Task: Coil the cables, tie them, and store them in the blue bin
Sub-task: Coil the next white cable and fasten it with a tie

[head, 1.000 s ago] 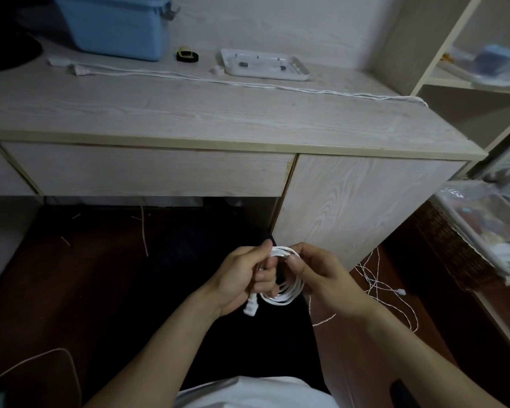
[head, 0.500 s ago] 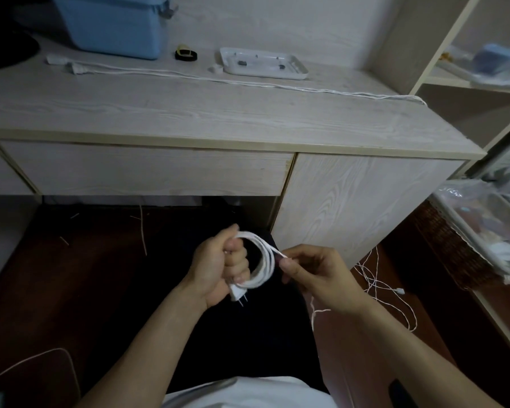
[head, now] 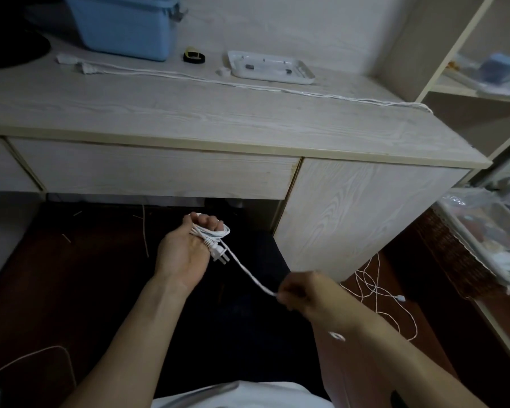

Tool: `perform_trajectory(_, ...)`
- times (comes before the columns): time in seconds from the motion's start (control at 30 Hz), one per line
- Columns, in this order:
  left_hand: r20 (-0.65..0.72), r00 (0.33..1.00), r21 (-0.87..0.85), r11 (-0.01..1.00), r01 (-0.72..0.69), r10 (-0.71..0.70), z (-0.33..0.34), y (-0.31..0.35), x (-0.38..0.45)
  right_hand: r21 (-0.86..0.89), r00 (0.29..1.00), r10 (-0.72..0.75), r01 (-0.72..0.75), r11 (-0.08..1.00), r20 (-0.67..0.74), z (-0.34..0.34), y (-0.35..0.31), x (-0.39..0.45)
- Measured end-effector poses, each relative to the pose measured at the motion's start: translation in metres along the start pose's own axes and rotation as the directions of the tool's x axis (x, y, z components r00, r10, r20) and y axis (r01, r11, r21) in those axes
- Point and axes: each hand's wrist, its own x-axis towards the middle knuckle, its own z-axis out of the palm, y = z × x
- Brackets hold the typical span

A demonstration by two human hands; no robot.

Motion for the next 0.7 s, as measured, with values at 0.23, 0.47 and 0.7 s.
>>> perform_trajectory(0.23, 0.105, 0.993, 0.373, 0.924, -0.084, 0.048, -0.003, -0.021, -0.008, 0.02, 0.962, -0.143, 0.143, 0.99, 0.232, 0.013, -0.018, -0.003)
perform_trajectory(0.47, 0.355, 0.935, 0.838, 0.438, -0.325, 0.014, -0.004, -0.033, -0.021, 0.207, 0.967, -0.204, 0.171, 0.963, 0.152, 0.011, -0.032, -0.008)
perform_trajectory(0.7, 0.008, 1.0, 0.485, 0.874, 0.015, -0.022, 0.005, -0.048, -0.013, 0.258, 0.965, -0.198, 0.149, 0.954, 0.174, 0.014, -0.035, -0.008)
